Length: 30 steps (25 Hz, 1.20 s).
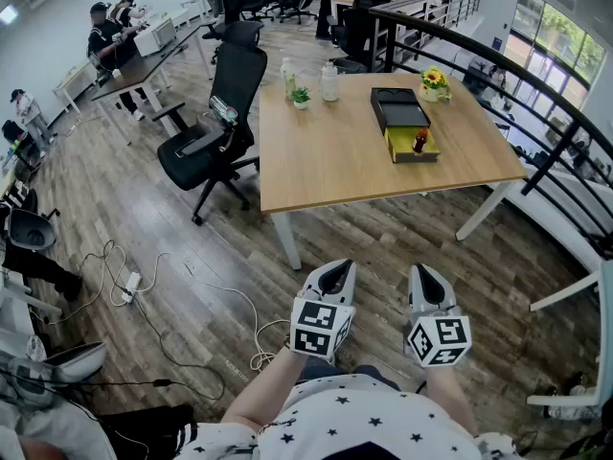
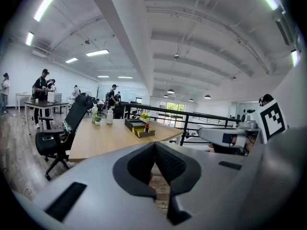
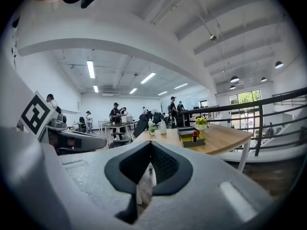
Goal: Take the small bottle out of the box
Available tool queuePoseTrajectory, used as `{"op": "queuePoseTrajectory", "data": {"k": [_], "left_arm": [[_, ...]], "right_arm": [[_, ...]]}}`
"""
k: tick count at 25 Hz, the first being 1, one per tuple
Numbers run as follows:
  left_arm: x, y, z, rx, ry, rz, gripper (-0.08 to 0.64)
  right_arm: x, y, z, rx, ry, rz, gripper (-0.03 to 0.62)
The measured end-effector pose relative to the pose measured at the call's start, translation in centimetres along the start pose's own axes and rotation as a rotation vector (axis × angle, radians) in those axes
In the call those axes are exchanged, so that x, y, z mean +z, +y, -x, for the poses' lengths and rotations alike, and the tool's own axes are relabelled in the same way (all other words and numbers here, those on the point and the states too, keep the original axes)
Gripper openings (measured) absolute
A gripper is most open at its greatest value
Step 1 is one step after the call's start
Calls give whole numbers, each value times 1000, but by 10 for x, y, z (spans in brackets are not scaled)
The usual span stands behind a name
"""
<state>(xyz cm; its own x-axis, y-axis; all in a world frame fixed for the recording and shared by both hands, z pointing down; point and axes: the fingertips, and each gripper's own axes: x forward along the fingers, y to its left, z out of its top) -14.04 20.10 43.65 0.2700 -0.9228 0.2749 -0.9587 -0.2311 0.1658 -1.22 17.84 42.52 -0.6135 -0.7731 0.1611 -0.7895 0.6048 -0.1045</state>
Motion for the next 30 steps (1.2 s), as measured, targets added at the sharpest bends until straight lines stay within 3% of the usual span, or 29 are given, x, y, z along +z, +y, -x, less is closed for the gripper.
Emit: {"op": "queuePoseTrajectory", "data": {"k": [6, 13, 30], "left_arm": [[-15, -26, 24, 49, -13, 25, 3], [-22, -56, 25, -7, -16, -7, 3], [-6, -27, 20, -27, -46, 5, 3]], "right_arm": [[-10, 6, 41, 29, 12, 9, 6], [-21, 1, 68, 7, 6, 4, 6], [-16, 19, 41, -1, -6, -16, 6]]}}
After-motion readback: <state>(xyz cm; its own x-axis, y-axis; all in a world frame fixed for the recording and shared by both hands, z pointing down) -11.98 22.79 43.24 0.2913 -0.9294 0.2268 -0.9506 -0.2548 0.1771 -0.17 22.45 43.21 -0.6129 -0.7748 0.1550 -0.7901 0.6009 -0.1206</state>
